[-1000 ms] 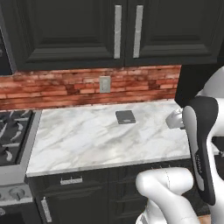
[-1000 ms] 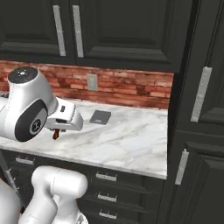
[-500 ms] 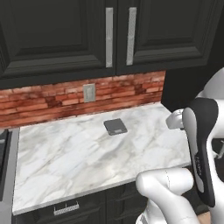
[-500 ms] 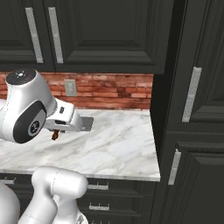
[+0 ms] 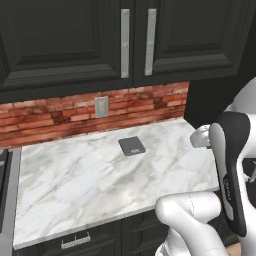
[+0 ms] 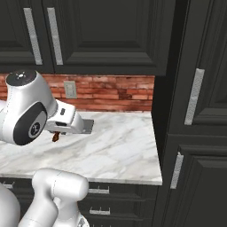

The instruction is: Take the chicken drumstick from the fridge and place it on the digital scale on the counter by the fridge. Wait a few seconds for a reading, then move it to the plate on the dining counter.

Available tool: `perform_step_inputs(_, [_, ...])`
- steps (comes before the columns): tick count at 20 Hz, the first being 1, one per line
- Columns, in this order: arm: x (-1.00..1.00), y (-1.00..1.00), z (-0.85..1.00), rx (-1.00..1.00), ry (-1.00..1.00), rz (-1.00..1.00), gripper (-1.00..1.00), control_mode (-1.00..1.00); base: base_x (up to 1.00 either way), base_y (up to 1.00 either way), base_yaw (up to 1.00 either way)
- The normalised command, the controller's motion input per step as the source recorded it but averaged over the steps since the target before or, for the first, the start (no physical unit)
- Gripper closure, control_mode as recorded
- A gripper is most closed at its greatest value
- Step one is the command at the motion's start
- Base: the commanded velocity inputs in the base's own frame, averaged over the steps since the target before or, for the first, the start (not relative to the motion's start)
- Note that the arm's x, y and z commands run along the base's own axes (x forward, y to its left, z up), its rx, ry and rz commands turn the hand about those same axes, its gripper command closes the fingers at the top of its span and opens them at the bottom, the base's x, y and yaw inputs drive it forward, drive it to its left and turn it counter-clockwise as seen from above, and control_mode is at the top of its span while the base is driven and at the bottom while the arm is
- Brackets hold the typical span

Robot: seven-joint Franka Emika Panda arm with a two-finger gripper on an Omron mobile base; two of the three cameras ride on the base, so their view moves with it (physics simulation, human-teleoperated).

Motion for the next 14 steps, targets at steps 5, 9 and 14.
perform_step_inputs(5, [0.04, 0.05, -0.06, 0.0, 0.01, 0.0, 1.0, -1.0, 0.0, 0.0, 0.0])
perform_step_inputs(9, [0.4, 0.42, -0.49, 0.0, 0.09, 0.0, 1.0, -1.0, 0.0, 0.0, 0.0])
perform_step_inputs(14, [0.64, 0.63, -0.45, 0.0, 0.01, 0.0, 1.0, -1.0, 0.0, 0.0, 0.0])
